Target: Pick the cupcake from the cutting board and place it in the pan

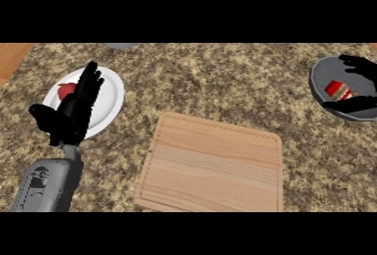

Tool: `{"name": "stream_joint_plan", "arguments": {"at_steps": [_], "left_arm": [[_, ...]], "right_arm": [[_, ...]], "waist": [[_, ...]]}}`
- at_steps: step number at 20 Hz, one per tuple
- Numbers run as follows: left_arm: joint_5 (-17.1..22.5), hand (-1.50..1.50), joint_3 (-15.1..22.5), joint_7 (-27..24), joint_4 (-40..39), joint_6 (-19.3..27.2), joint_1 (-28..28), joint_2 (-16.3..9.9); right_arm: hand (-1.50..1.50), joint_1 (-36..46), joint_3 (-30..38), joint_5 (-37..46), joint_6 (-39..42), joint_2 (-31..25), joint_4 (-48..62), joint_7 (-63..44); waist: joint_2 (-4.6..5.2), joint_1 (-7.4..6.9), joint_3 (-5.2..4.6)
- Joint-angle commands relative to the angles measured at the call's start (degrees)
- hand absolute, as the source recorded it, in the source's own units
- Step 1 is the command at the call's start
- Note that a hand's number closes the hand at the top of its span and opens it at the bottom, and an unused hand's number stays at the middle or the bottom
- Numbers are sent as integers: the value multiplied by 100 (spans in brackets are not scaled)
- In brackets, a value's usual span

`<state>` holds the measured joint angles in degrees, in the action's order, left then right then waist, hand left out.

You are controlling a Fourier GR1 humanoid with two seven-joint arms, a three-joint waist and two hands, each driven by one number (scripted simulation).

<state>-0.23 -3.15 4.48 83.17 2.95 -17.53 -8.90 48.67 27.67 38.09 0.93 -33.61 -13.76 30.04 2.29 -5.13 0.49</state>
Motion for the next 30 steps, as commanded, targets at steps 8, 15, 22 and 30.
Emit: {"name": "stream_joint_plan", "arguments": {"at_steps": [8,15,22,30], "left_arm": [[126,0,-203,195,151,-98,171,-209],[35,0,-171,-115,27,-32,456,-81],[17,0,-286,121,366,89,561,-169],[215,0,-462,80,342,-172,647,-355]], "right_arm": [[-150,-292,1146,-1210,1282,-645,399,1116],[-150,-954,1157,-1421,3327,-1350,398,1905],[-150,-1543,1222,-1787,3927,-1791,91,1945],[-150,-2143,945,-1942,4251,-1908,-402,1999]], "waist": [[-121,268,-17],[-169,404,-27],[-231,500,-39],[-237,541,-45]]}}
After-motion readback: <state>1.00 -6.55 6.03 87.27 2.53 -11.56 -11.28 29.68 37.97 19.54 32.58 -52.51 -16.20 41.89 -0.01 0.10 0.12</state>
